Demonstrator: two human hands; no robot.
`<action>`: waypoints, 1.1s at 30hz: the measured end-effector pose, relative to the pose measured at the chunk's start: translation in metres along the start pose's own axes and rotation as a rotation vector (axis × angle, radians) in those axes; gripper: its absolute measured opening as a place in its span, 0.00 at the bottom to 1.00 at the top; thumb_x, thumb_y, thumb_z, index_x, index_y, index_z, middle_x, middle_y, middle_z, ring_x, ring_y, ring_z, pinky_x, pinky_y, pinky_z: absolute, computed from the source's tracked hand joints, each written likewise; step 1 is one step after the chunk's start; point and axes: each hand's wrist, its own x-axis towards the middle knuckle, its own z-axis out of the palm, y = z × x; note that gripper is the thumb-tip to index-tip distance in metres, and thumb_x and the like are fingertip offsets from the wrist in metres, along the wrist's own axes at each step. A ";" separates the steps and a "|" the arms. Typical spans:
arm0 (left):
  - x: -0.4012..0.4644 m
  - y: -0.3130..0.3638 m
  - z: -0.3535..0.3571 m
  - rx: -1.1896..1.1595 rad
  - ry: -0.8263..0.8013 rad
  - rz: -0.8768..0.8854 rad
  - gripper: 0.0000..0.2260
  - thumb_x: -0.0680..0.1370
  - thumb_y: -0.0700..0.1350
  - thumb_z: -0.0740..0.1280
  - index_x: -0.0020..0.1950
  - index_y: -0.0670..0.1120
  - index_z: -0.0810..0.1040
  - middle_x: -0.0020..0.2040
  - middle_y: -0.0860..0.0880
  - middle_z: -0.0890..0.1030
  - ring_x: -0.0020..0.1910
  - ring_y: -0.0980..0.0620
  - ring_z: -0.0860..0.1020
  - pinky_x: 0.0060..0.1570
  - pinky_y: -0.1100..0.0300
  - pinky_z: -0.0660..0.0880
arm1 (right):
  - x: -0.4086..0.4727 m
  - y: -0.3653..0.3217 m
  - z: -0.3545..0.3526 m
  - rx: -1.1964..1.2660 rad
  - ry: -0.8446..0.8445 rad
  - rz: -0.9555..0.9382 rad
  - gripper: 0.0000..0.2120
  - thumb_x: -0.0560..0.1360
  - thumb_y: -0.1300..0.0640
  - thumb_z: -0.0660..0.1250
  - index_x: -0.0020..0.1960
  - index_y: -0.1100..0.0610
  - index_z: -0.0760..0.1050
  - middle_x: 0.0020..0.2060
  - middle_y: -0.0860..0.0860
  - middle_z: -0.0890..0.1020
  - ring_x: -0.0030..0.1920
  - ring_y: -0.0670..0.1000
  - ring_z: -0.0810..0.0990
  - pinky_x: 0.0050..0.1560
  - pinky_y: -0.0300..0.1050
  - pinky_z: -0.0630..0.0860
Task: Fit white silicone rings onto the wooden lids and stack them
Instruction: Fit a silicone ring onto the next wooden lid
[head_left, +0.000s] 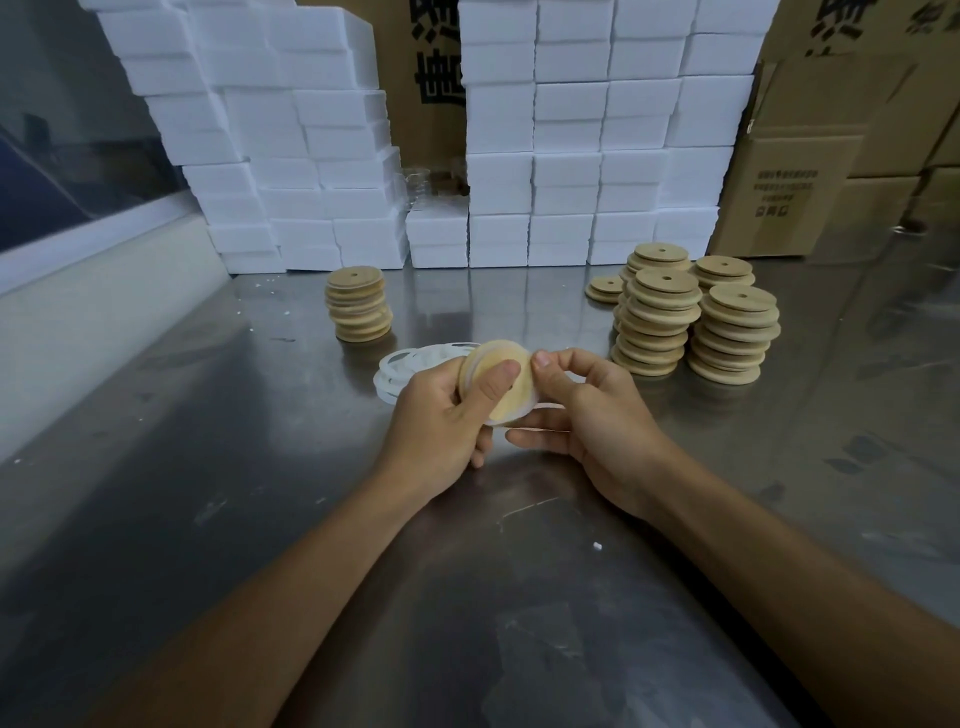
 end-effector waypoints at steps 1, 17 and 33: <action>0.000 0.000 0.000 -0.001 -0.012 -0.006 0.19 0.73 0.62 0.65 0.42 0.46 0.79 0.23 0.48 0.76 0.20 0.53 0.73 0.20 0.65 0.69 | 0.000 0.001 0.000 0.000 0.008 -0.007 0.09 0.81 0.55 0.65 0.52 0.62 0.75 0.36 0.54 0.85 0.38 0.54 0.86 0.39 0.47 0.83; 0.003 -0.002 -0.005 0.105 0.054 0.118 0.11 0.71 0.40 0.77 0.50 0.38 0.82 0.45 0.42 0.84 0.44 0.44 0.82 0.47 0.47 0.80 | 0.002 0.009 -0.009 -0.623 0.079 -0.548 0.06 0.79 0.56 0.67 0.44 0.54 0.75 0.38 0.53 0.83 0.39 0.54 0.83 0.37 0.57 0.82; 0.005 -0.004 -0.008 -0.219 0.058 -0.073 0.08 0.72 0.40 0.75 0.50 0.48 0.83 0.40 0.53 0.86 0.39 0.59 0.83 0.32 0.70 0.74 | 0.006 0.007 -0.008 -0.405 0.043 -0.350 0.03 0.78 0.63 0.68 0.45 0.62 0.77 0.37 0.59 0.84 0.36 0.52 0.85 0.37 0.45 0.83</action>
